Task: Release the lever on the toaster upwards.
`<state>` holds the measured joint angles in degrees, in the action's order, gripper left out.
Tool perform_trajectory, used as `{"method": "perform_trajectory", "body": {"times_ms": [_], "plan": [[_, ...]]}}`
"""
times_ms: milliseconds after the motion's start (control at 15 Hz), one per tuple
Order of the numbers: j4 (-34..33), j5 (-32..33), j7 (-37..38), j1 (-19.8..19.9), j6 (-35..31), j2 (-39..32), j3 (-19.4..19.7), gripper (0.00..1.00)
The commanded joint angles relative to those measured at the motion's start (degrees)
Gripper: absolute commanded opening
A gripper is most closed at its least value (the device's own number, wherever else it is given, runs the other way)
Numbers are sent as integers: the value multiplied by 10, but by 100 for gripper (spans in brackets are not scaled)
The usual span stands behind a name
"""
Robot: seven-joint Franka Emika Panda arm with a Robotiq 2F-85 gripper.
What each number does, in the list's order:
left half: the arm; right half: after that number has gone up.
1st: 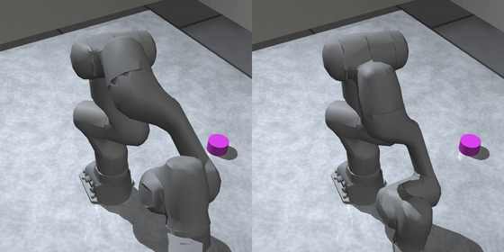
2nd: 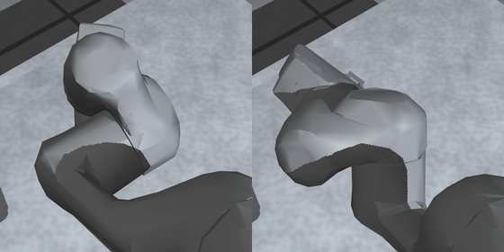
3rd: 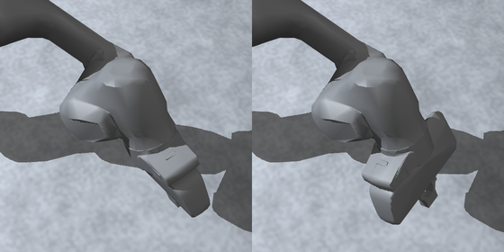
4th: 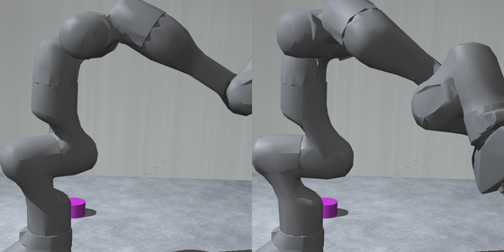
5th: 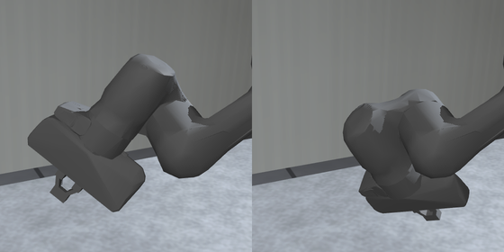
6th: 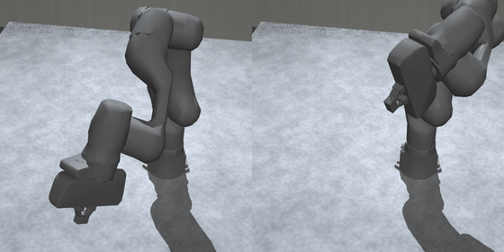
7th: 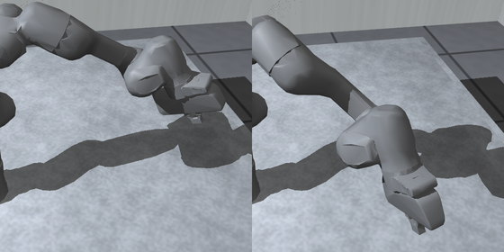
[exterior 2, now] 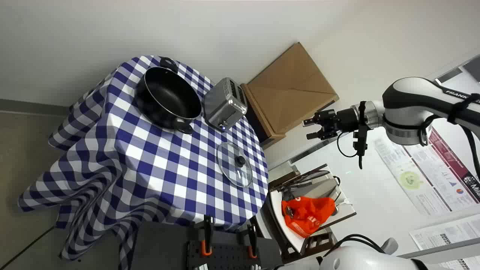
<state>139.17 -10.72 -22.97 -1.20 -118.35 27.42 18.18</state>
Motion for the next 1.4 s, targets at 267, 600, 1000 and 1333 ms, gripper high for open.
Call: {"method": "perform_trajectory", "body": {"times_ms": [267,600,1000,1333], "plan": [[-1,-23,-20,14,0,1,-12,100],[7,-28,-48,11,-17,6,-12,100],[0,-14,-37,21,-14,-3,-18,100],[4,-5,-28,27,-29,-4,-24,100]]}}
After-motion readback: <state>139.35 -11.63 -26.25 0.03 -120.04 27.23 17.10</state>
